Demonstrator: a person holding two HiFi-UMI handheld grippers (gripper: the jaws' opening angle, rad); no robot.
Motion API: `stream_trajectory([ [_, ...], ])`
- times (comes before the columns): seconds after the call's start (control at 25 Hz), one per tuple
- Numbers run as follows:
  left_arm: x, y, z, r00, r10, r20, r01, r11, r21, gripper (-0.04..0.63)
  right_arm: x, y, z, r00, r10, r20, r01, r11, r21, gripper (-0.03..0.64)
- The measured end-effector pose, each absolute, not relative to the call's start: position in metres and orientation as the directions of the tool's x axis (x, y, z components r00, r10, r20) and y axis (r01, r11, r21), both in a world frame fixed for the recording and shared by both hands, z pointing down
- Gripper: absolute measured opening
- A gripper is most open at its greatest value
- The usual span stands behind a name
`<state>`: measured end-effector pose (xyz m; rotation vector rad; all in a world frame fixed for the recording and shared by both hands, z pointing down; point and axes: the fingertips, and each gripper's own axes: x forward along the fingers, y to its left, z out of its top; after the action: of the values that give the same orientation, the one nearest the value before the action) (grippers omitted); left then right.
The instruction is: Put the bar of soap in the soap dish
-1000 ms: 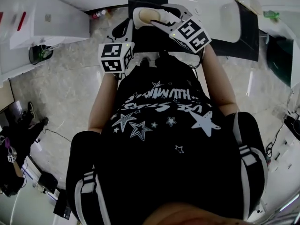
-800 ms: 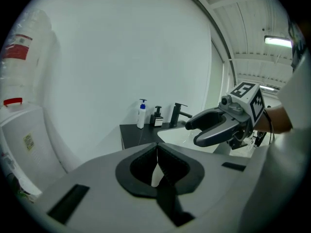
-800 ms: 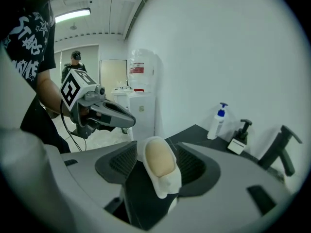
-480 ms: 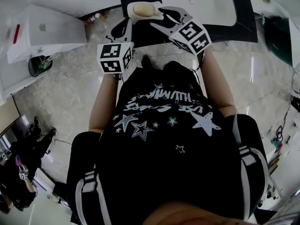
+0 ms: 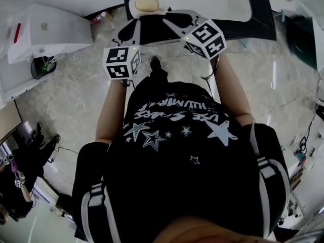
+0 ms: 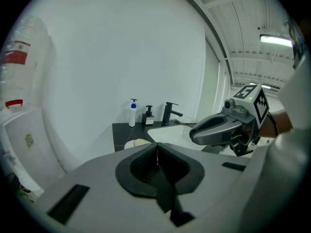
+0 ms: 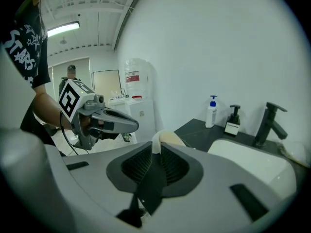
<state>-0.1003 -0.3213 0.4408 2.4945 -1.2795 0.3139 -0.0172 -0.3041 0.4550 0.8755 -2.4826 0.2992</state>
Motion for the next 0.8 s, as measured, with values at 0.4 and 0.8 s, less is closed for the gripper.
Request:
stream_trajectory([
  [0.4, -0.059, -0.254, 0.431, 0.569, -0.757, 0.322, -0.821, -0.549, 0.160, 0.012, 0.019, -0.241, 0.451, -0.705, -0.529, 0.472, -0.630, 0.773, -0.075, 0.047],
  [0.8, -0.035, -0.168, 0.418, 0.536, -0.797, 0.278, -0.844, -0.518, 0.141, 0.012, 0.052, -0.150, 0.447, -0.724, -0.524, 0.448, -0.611, 0.789, -0.066, 0.043],
])
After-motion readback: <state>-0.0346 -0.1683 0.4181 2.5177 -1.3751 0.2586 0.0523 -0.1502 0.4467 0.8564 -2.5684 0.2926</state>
